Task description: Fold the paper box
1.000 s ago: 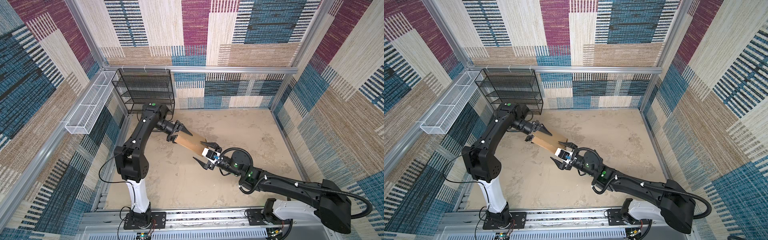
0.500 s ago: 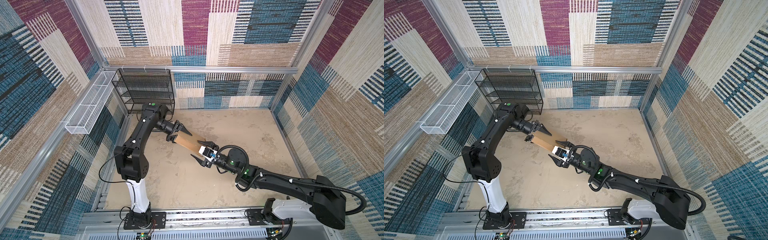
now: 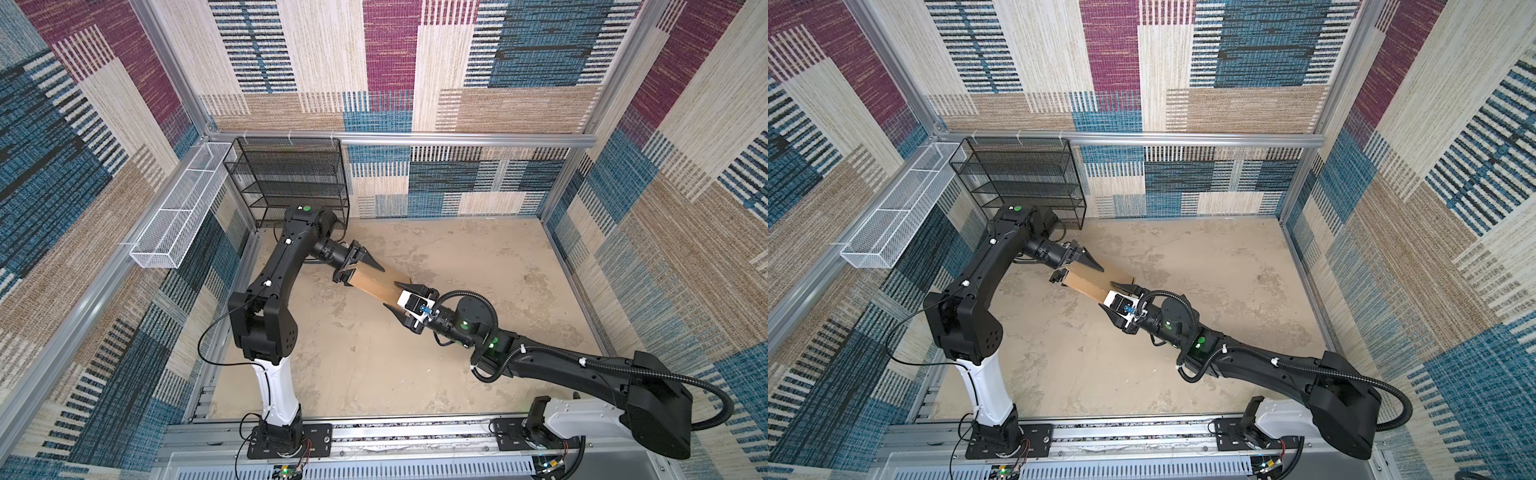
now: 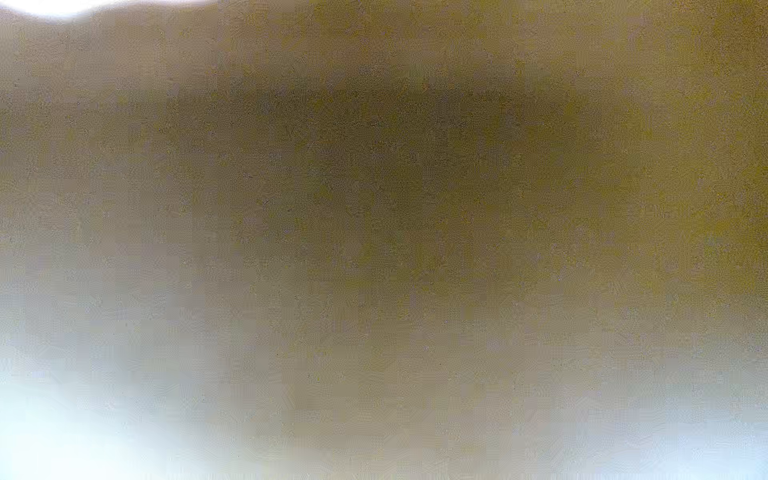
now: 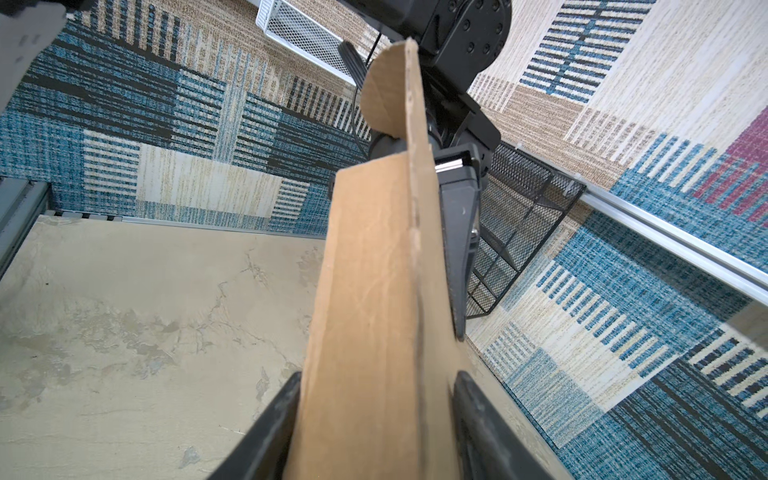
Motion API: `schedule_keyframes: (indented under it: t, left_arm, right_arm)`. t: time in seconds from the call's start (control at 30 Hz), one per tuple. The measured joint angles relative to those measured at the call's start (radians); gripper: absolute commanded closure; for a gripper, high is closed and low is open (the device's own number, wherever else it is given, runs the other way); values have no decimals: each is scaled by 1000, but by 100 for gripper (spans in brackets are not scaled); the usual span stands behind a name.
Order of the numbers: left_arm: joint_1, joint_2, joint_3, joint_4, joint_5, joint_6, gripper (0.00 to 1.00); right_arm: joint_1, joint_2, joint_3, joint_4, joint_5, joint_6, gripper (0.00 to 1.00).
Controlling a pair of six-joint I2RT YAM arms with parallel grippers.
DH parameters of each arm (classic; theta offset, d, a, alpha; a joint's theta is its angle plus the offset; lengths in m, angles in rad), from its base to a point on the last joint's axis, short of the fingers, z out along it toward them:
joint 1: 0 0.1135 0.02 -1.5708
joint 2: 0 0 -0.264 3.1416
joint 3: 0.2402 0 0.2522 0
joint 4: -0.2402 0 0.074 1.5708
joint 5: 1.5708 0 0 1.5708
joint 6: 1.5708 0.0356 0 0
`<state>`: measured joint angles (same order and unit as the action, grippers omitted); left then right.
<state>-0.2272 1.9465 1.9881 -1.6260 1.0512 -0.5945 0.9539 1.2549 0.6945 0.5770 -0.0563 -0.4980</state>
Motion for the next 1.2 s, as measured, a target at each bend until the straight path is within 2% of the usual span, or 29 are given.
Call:
schedule_keyframes:
  t: [0.23,0.63,0.83,1.2]
  left_arm:
    - [0,5,15,0,-4,0,100]
    - [-2,23,33,0,2,8,86]
    - [-2,23,34,0,2,19,75]
    - [-4,20,50,0,27,22,27]
  right_arm:
    - [0,5,6,-1,3,-9,53]
    - [0,7,8,-7,14,-22,63]
    - [0,6,10,-13,14,-30,64]
    - [0,-12,10,-21,18,-40,67]
